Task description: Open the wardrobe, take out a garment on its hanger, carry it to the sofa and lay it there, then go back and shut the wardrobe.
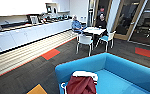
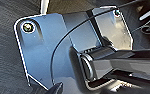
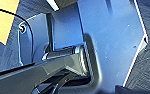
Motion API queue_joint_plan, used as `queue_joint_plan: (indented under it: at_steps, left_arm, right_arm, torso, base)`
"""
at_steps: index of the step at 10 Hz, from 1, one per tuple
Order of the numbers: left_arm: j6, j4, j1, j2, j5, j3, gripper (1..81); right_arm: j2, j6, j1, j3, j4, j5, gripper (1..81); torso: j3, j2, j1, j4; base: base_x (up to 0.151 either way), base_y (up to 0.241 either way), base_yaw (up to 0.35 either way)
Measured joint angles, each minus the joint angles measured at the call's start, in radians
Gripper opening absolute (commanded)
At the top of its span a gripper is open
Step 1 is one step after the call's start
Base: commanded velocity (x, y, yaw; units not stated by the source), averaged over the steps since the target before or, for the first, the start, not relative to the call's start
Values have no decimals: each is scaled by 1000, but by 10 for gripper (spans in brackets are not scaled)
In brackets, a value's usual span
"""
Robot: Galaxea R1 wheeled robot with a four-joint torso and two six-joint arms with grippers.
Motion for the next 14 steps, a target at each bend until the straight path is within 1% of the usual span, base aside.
queue_joint_plan:
  at_steps: [4,5,8,10,14]
  left_arm:
    - [0,0,1,22,-3,-1,811]
    - [0,0,0,18,-2,-3,811]
    - [0,0,1,22,-3,-3,811]
    - [0,0,-2,28,-2,-28,811]
    - [1,6,3,88,-3,-98,811]
  right_arm:
    - [0,0,0,0,0,0,811]
    - [0,0,0,0,0,0,811]
    - [0,0,-2,0,0,0,811]
    - [0,0,-5,0,0,0,811]
    - [1,0,-2,0,0,0,811]
  torso:
    - [0,0,0,0]
    - [0,0,0,0]
    - [0,0,0,0]
    - [0,-1,0,0]
    - [1,-1,1,0]
  base:
    - [0,0,0]
    - [0,0,172]
    - [0,0,287]
    - [0,0,297]
    - [0,0,326]
